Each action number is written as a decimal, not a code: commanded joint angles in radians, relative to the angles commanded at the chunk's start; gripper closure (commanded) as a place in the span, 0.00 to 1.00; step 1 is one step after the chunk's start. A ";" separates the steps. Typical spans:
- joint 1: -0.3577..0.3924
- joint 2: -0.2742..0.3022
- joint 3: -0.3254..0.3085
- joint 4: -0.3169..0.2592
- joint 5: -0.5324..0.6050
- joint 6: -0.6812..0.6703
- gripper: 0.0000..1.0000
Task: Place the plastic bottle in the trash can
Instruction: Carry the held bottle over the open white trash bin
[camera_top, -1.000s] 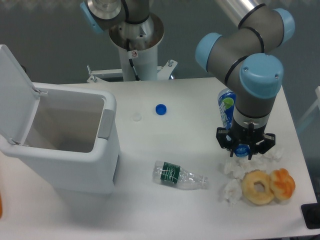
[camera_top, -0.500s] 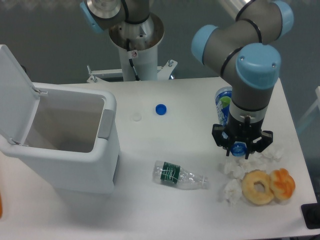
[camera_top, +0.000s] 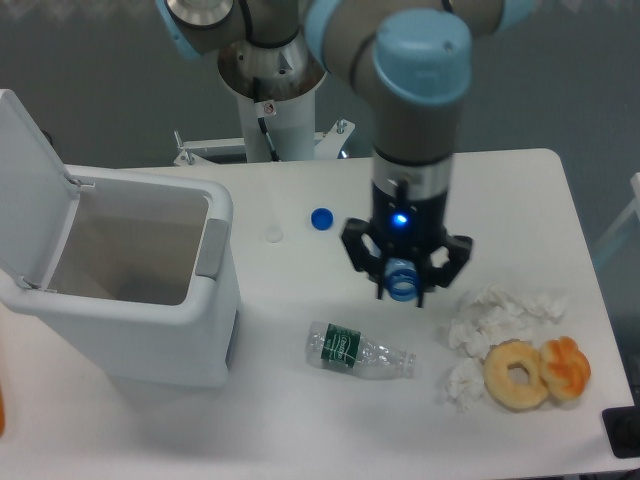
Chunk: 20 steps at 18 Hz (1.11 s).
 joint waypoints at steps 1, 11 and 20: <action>0.002 0.021 -0.006 -0.015 -0.020 0.000 0.87; -0.031 0.150 -0.022 -0.042 -0.198 -0.181 0.85; -0.083 0.166 -0.032 0.135 -0.284 -0.567 0.81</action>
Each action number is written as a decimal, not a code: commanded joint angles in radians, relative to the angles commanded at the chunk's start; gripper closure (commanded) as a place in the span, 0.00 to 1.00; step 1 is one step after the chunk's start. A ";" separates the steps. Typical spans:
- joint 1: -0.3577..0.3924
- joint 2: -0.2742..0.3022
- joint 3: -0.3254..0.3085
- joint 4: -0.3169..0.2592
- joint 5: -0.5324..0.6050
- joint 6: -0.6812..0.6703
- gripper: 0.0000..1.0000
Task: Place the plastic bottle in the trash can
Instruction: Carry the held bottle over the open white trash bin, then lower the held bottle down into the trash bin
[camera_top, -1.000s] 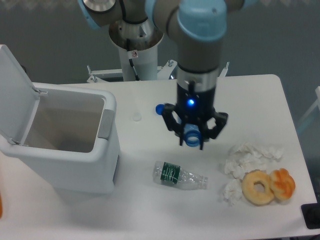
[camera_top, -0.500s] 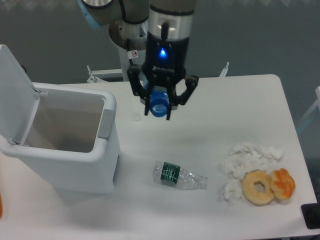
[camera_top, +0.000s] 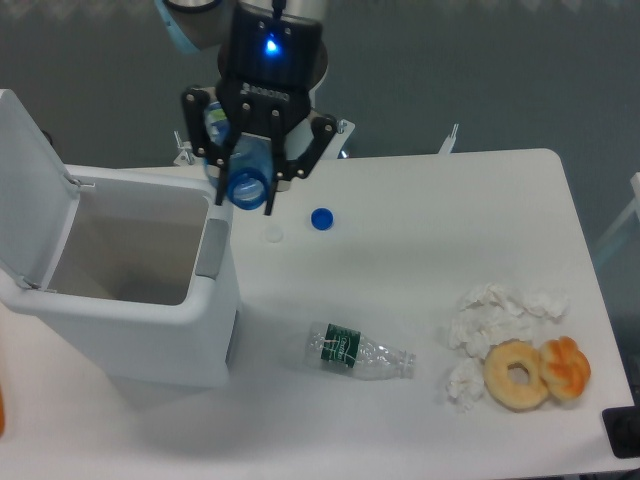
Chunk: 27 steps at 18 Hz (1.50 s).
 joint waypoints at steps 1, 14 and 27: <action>-0.005 -0.002 0.002 0.011 -0.006 -0.009 0.81; -0.078 -0.066 0.008 0.199 -0.005 -0.100 0.81; -0.100 -0.135 0.014 0.296 0.000 -0.091 0.78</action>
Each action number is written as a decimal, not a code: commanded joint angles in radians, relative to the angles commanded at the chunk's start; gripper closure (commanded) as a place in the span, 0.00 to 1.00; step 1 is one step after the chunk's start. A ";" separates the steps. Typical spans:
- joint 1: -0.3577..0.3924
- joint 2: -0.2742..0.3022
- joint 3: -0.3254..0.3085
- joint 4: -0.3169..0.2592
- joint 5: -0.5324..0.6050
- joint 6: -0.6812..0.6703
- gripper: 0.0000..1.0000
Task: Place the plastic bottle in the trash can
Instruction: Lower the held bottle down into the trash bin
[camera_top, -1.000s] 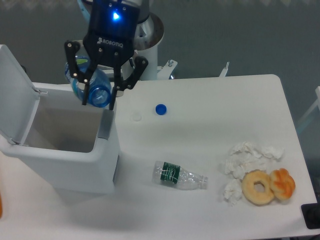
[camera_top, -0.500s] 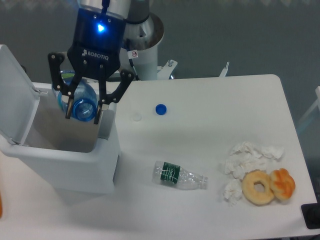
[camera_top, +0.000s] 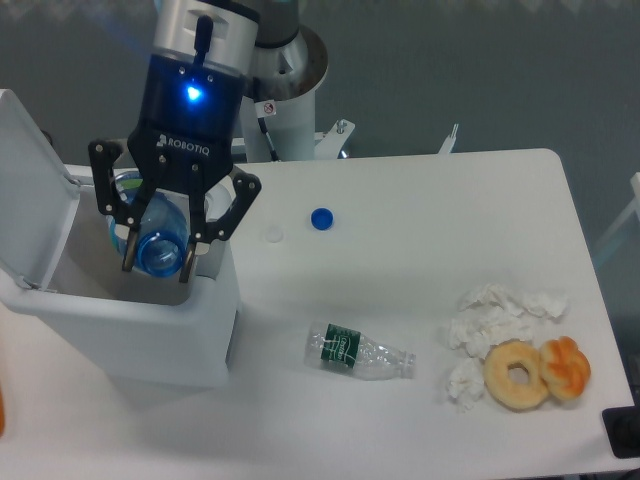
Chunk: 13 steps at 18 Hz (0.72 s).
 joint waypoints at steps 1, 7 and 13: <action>0.000 -0.005 0.000 0.002 0.000 0.000 0.78; -0.008 -0.023 0.000 0.021 0.005 0.003 0.77; -0.012 -0.037 0.000 0.021 0.005 0.011 0.76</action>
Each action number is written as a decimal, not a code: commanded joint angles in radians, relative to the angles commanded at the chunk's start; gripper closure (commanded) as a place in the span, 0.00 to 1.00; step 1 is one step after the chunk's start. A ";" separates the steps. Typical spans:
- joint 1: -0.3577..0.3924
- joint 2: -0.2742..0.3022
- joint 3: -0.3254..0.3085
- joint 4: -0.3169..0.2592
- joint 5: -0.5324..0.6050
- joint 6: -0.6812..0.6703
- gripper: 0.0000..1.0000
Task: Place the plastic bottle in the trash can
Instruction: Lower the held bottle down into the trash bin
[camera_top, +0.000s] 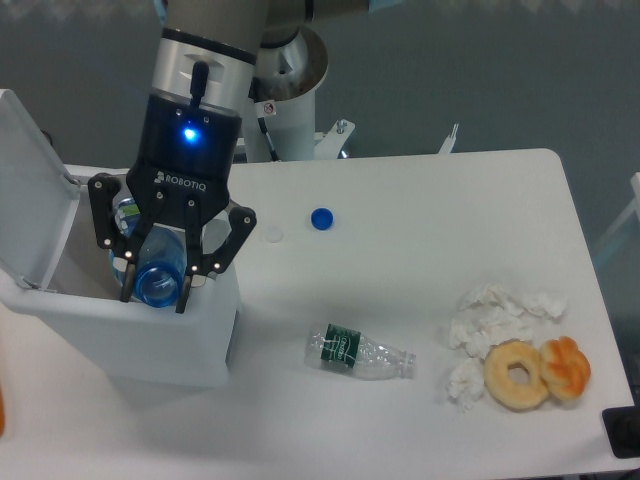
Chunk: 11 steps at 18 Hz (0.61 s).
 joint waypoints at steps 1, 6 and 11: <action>0.000 -0.002 0.000 0.000 0.002 0.000 0.75; -0.008 -0.011 -0.002 0.000 0.003 0.015 0.66; -0.011 -0.015 -0.005 0.000 0.003 0.046 0.30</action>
